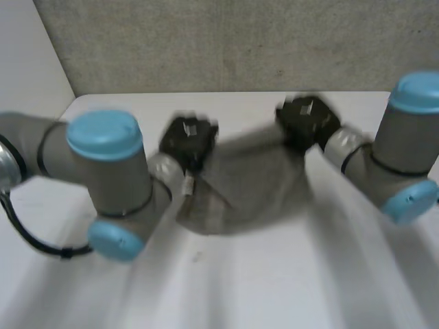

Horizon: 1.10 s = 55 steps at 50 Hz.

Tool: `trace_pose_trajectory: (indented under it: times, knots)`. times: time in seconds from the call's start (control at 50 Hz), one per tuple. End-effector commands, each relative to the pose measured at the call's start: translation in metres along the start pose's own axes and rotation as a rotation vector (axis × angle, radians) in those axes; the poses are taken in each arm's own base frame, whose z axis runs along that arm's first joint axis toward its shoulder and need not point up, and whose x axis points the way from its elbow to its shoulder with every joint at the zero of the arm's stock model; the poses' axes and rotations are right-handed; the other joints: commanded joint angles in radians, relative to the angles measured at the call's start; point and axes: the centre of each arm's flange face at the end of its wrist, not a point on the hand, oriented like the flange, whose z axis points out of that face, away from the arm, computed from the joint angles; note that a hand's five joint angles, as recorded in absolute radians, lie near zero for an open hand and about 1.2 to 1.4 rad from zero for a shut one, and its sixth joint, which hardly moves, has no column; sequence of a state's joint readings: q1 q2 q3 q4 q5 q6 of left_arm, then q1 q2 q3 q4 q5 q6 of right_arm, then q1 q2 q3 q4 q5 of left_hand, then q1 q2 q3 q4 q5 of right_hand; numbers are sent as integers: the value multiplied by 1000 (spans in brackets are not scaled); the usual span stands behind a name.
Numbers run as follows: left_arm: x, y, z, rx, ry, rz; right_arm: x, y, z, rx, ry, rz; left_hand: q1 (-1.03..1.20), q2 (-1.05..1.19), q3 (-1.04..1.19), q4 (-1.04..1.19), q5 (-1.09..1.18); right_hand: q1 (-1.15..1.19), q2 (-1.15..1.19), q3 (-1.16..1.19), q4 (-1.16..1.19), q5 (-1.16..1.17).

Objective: Fold the towel.

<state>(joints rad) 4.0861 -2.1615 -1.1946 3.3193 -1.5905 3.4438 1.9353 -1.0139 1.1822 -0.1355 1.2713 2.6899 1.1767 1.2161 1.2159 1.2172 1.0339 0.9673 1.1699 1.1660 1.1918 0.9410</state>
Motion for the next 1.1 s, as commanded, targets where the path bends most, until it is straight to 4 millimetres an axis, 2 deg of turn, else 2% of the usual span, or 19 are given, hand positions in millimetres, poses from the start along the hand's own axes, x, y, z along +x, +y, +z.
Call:
trace_pose_trajectory:
  times: [0.02, 0.04, 0.1, 0.16, 0.2, 0.22, 0.26, 0.28, 0.32, 0.38, 0.42, 0.44, 0.48, 0.56, 0.58, 0.6, 0.64, 0.92, 1.1]
  knots:
    - [-80, -129, 25, 499, -412, -12, 38, -105, 1, 453, 348, -171, 220, 180, 180, 179, 188, 429, 226, 230, 204, 281]
    - [-94, -158, 15, 605, -492, -42, 40, -122, -5, 531, 404, -171, 220, 180, 180, 179, 188, 429, 226, 230, 204, 281]
    - [-105, -190, -6, 723, -556, -78, 30, -132, -14, 558, 425, -155, 220, 180, 180, 179, 188, 429, 226, 230, 204, 281]
    - [-103, -188, -12, 718, -552, -76, 15, -120, -17, 488, 370, -138, 220, 180, 180, 179, 188, 429, 226, 230, 204, 281]
    - [-92, -157, -17, 617, -507, -48, 7, -112, -18, 443, 337, -132, 220, 180, 180, 179, 188, 429, 226, 230, 204, 281]
    - [-92, -156, -17, 616, -507, -48, 7, -112, -18, 443, 337, -132, 220, 180, 180, 179, 188, 429, 226, 230, 204, 281]
    - [-74, -111, -23, 480, -435, -15, -9, -89, -20, 311, 257, -138, 220, 180, 180, 179, 188, 429, 226, 230, 204, 281]
    - [-74, -111, -23, 480, -434, -14, -9, -89, -20, 310, 256, -138, 220, 180, 180, 179, 188, 429, 226, 230, 204, 281]
    - [-54, -55, -32, 317, -358, 16, -29, -55, -21, 131, 152, -128, 220, 180, 180, 179, 188, 429, 226, 230, 204, 281]
    - [-45, -27, -39, 236, -325, 26, -41, -38, -24, 40, 94, -116, 220, 180, 180, 179, 188, 429, 226, 230, 204, 281]
    - [-28, 23, -53, 79, -271, 59, -67, -7, -33, -121, -29, -89, 220, 180, 180, 179, 188, 429, 226, 230, 204, 281]
    - [-28, 23, -54, 78, -270, 59, -67, -7, -33, -122, -30, -89, 220, 180, 180, 179, 188, 429, 226, 230, 204, 281]
    - [-15, 67, -64, -69, -225, 108, -86, 25, -40, -269, -122, -71, 220, 180, 180, 179, 188, 429, 226, 230, 204, 281]
    - [-6, 90, -73, -149, -191, 137, -93, 38, -47, -346, -172, -60, 220, 180, 180, 179, 188, 429, 226, 230, 204, 281]
    - [-4, 92, -74, -158, -185, 137, -94, 38, -49, -361, -183, -52, -77, -116, -116, -117, -108, 429, 226, 230, 204, 281]
    - [-4, 92, -74, -158, -185, 137, -94, 38, -49, -361, -183, -52, -79, -119, -119, -120, -111, 429, 226, 230, 204, 281]
    - [-4, 92, -75, -165, -182, 133, -91, 31, -52, -357, -174, -54, -787, -827, -826, -828, -819, 429, 226, 230, 204, 281]
    - [-11, 53, -65, -33, -190, 21, -75, -11, -78, -291, -141, -59, -849, -888, -888, -889, -880, 429, 226, 230, 204, 281]
    - [26, 55, -64, -55, 79, -126, -69, -41, -88, -226, -120, -64, -849, -888, -888, -889, -880, 429, 226, 230, 204, 281]
